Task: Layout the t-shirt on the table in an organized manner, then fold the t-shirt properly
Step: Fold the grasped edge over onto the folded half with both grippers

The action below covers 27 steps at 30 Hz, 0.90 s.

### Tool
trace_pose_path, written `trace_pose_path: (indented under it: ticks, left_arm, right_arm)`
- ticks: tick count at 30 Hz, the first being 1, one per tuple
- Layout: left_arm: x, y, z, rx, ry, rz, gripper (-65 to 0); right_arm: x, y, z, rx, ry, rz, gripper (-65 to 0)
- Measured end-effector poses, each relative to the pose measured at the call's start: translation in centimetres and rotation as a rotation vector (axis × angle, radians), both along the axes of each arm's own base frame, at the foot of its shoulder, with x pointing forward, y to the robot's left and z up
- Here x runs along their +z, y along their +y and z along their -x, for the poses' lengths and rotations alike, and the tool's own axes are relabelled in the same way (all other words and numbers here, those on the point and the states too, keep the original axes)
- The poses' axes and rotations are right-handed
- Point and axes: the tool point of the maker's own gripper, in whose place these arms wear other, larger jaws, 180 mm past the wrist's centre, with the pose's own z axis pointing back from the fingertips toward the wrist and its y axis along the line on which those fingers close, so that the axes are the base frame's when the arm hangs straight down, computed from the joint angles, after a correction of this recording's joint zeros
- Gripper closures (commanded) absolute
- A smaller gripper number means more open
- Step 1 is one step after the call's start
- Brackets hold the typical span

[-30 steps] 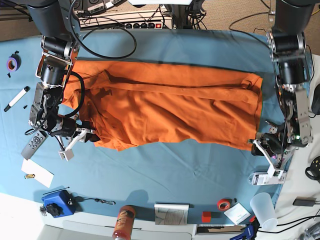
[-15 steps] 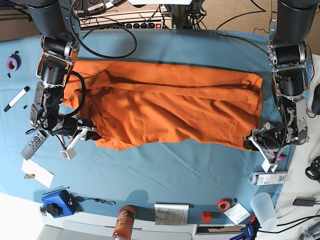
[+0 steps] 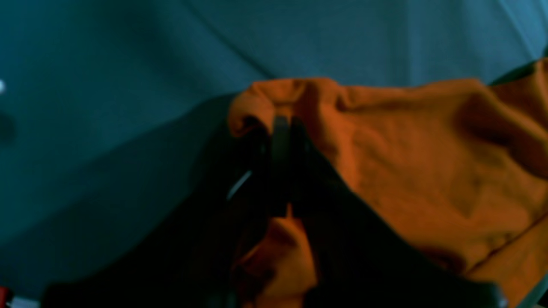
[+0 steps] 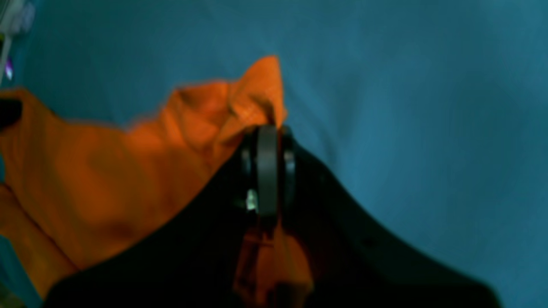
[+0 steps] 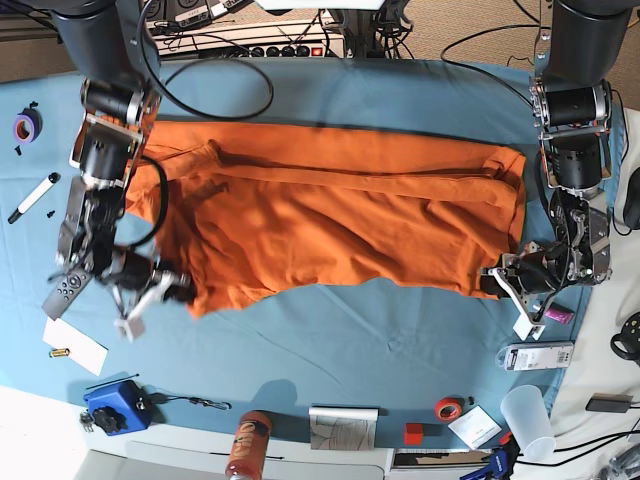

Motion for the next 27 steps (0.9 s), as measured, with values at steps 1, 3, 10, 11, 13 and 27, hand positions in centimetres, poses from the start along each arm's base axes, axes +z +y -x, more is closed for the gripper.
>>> trace_pose_path:
  ticks: [1, 3, 10, 11, 13, 27]
  left_arm:
    - [0.3, -0.2, -0.1, -0.002, -0.004, 0.011, 0.0]
    - [1.0, -0.3, -0.4, -0.009, -0.021, 0.012, 0.0]
    - [2.6, -0.2, -1.1, -0.019, -0.073, -0.008, 0.0]
    - [2.8, -0.1, -1.1, -0.019, -0.078, -0.011, 0.0]
    - [3.3, 0.3, -1.3, -0.01, -0.092, -0.011, 0.0]
    - [7.5, 2.5, 1.1, 0.028, -0.094, 0.288, 0.0]
  right_arm:
    - [0.8, -0.2, -0.6, 0.0, -0.017, 0.016, 0.0]
    - [1.8, -0.4, -1.4, 0.001, -0.035, 0.039, 0.0]
    - [2.0, -0.4, -1.6, 0.0, -0.041, 0.039, 0.0]
    - [2.3, -0.5, -1.9, -0.008, -0.062, 0.033, 0.0]
    - [3.0, -0.7, -2.6, -0.028, -0.108, 0.029, 0.0]
    - [7.4, -1.1, -3.0, 0.009, -0.197, 0.139, 0.0]
